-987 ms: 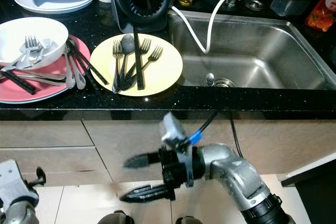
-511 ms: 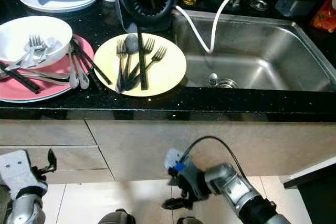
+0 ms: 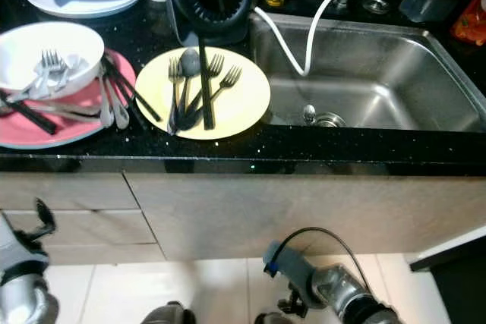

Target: Kitchen organization

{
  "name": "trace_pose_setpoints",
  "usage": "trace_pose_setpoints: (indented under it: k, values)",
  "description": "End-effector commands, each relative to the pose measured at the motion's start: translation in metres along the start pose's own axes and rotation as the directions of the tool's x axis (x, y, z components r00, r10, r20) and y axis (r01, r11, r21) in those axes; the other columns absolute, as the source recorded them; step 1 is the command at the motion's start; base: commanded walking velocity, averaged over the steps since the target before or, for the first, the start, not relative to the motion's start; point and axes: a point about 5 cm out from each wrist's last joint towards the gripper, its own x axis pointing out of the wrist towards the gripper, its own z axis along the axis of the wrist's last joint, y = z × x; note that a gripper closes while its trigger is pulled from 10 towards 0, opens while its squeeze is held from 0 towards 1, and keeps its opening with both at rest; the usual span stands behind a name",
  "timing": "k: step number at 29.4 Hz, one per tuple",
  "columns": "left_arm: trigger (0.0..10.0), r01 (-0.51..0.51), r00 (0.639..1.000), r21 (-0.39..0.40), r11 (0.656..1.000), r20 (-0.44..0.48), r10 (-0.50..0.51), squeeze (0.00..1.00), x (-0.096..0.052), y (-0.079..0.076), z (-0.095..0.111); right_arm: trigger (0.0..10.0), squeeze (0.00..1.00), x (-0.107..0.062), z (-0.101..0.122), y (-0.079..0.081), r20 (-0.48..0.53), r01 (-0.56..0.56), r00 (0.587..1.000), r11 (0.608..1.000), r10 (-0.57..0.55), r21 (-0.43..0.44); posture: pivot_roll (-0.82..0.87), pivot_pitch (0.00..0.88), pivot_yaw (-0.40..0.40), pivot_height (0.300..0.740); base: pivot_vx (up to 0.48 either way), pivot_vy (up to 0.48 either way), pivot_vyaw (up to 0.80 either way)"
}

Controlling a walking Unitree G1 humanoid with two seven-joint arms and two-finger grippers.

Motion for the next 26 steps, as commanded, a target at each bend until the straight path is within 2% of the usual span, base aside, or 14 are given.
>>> trace_pose_setpoints:
  k: [1,3,7,8,10,13,14,17,20,23,24,26]
  values:
    - [10.0,-0.063,0.997,-0.006,0.998,-0.045,0.063,0.0,-0.006,0.006,-0.004,10.0,0.0,0.001,-0.013,0.003,-0.047,0.02,0.999,1.0,-0.02,-0.005,0.22,0.163,-0.123,0.74,0.0,0.0,0.0]
    - [10.0,-0.132,0.989,-0.016,0.991,-0.064,0.131,0.0,-0.008,0.012,-0.003,10.0,0.0,0.002,-0.015,0.003,-0.055,0.034,0.998,0.999,-0.034,0.001,0.23,0.162,-0.127,0.74,0.0,0.0,0.0]
    - [10.0,-0.198,0.978,-0.027,0.98,-0.079,0.195,0.0,-0.01,0.017,0.002,10.0,0.0,0.003,-0.017,0.003,-0.059,0.052,0.997,0.999,-0.052,0.001,0.23,0.162,-0.132,0.74,0.0,0.0,0.0]
    - [10.0,-0.263,0.964,-0.059,0.963,-0.037,0.262,0.0,-0.007,0.017,0.02,10.0,0.0,0.003,-0.02,0.002,-0.068,0.064,0.996,0.998,-0.064,-0.001,0.25,0.163,-0.143,0.74,0.0,0.0,0.0]
    - [10.0,-0.292,0.956,-0.085,0.953,0.009,0.293,0.0,-0.005,0.013,0.039,10.0,0.0,0.003,-0.023,0.003,-0.082,0.074,0.994,0.997,-0.074,-0.011,0.25,0.164,-0.149,0.74,0.0,0.0,0.0]
    - [10.0,-0.274,0.956,-0.088,0.958,0.084,0.281,0.0,-0.003,0.006,0.06,10.0,0.0,0.003,-0.026,0.003,-0.096,0.079,0.992,0.997,-0.08,-0.022,0.26,0.162,-0.154,0.74,0.0,0.0,0.0]
    - [10.0,-0.274,0.956,-0.088,0.958,0.084,0.281,0.0,-0.003,0.006,0.06,10.0,0.0,0.003,-0.026,0.003,-0.096,0.079,0.992,0.997,-0.08,-0.022,0.26,0.162,-0.154,0.74,0.0,0.0,0.0]
    - [10.0,-0.238,0.948,-0.108,0.965,0.19,0.255,0.0,0.003,0.001,0.09,10.0,0.0,0.004,-0.028,0.004,-0.101,0.083,0.991,0.996,-0.084,-0.019,0.27,0.162,-0.156,0.74,0.0,0.0,0.0]
    - [10.0,-0.218,0.944,-0.111,0.97,0.229,0.238,0.0,0.005,-0.002,0.102,10.0,0.0,0.004,-0.029,0.005,-0.104,0.082,0.991,0.996,-0.084,-0.02,0.27,0.16,-0.156,0.74,0.0,0.0,0.0]
    - [10.0,-0.133,0.913,-0.087,0.987,0.378,0.157,0.0,0.011,-0.014,0.138,10.0,0.0,0.005,-0.031,0.007,-0.113,0.081,0.99,0.997,-0.083,-0.019,0.27,0.154,-0.147,0.74,0.0,0.0,0.0]
    - [10.0,-0.133,0.913,-0.087,0.987,0.378,0.157,0.0,0.011,-0.014,0.138,10.0,0.0,0.005,-0.031,0.007,-0.113,0.081,0.99,0.997,-0.083,-0.019,0.27,0.154,-0.147,0.74,0.0,0.0,0.0]
    - [10.0,-0.09,0.889,-0.071,0.993,0.444,0.112,0.0,0.012,-0.023,0.157,10.0,0.0,0.005,-0.033,0.008,-0.115,0.084,0.99,0.996,-0.085,-0.013,0.26,0.15,-0.143,0.74,0.0,0.0,0.0]
